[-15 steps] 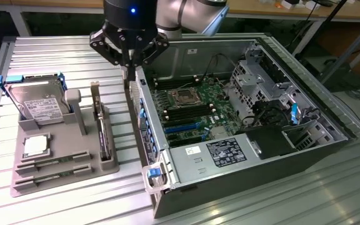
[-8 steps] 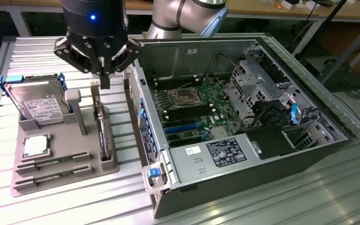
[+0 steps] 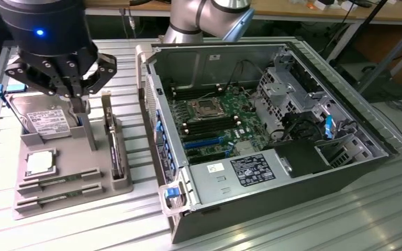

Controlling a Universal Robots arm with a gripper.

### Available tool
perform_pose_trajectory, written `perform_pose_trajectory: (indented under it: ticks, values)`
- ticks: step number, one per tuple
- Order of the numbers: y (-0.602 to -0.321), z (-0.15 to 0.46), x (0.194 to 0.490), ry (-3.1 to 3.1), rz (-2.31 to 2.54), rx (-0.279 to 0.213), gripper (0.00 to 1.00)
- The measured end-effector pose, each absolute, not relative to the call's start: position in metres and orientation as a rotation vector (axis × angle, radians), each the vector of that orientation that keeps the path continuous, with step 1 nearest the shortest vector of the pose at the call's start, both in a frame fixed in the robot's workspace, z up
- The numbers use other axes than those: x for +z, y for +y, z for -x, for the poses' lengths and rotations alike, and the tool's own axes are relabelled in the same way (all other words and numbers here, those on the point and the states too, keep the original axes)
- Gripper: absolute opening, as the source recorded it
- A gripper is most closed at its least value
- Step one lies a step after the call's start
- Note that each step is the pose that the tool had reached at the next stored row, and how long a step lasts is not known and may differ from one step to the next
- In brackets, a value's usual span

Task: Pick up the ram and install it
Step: 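Reach for the ram, then pick up the ram and move it above insertion slot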

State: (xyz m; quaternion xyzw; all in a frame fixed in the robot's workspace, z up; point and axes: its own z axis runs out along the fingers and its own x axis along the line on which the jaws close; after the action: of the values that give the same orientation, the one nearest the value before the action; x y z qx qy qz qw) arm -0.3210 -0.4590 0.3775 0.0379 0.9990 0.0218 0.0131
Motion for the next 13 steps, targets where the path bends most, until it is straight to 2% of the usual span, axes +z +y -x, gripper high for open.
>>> perform_pose_trajectory:
  ticks: [6, 13]
  values:
    - [-0.472, 0.368, 0.374, 3.112, -0.118, 0.068, 0.11]
    - [-0.474, 0.371, 0.374, 3.112, -0.118, 0.068, 0.11]
